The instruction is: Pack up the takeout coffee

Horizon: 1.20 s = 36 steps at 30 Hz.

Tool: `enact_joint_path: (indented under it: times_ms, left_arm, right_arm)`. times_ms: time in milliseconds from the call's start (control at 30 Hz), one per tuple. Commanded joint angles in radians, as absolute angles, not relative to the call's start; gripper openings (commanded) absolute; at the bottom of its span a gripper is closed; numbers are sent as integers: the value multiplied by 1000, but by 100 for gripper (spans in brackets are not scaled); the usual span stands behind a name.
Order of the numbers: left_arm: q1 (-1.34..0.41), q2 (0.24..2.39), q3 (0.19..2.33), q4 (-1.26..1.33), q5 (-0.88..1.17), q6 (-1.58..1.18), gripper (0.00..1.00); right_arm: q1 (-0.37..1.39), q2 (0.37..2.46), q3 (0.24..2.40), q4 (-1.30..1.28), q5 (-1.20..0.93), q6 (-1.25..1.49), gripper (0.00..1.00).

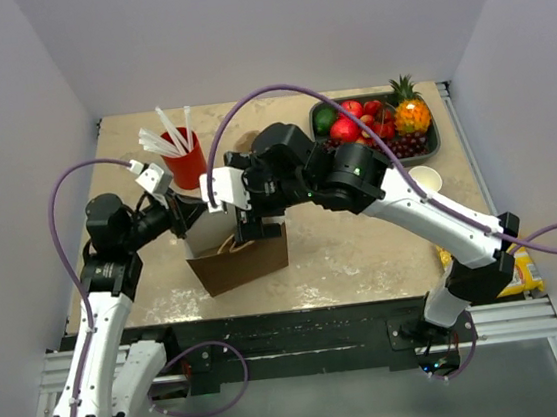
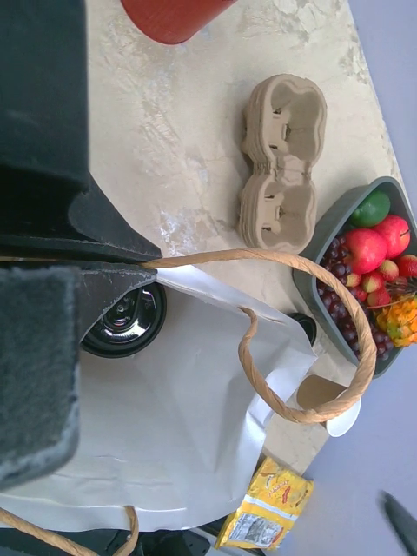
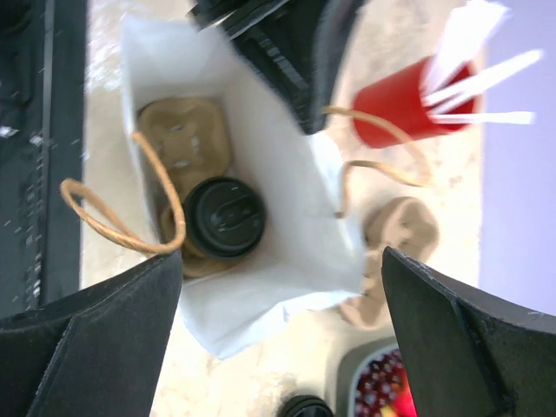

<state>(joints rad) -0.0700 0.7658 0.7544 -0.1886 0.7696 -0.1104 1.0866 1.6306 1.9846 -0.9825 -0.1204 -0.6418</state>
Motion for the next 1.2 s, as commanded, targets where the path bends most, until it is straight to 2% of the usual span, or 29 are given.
enact_joint_path:
  times_ms: [0, 100, 200, 400, 567, 767, 1167]
  left_arm:
    - [-69, 791, 767, -97, 790, -120, 0]
    - [-71, 805, 776, -101, 808, -115, 0]
    - [-74, 805, 787, -106, 824, -84, 0]
    - [-80, 787, 831, -146, 859, -43, 0]
    - [-83, 743, 868, -207, 874, -5, 0]
    - [-86, 693, 894, -302, 873, 116, 0]
    - [-89, 578, 867, -495, 922, 356, 0]
  right_arm:
    - [1085, 1580, 2075, -928, -8, -586, 99]
    - [1043, 1563, 2086, -873, 41, -533, 99]
    - [856, 1566, 2083, -813, 84, -388, 99]
    - [726, 1577, 2014, -798, 16, -313, 99]
    - [721, 1516, 1841, -717, 3, -308, 99]
    - [719, 1509, 1746, -678, 3, -268, 99]
    - [718, 1554, 1683, -612, -29, -227, 99]
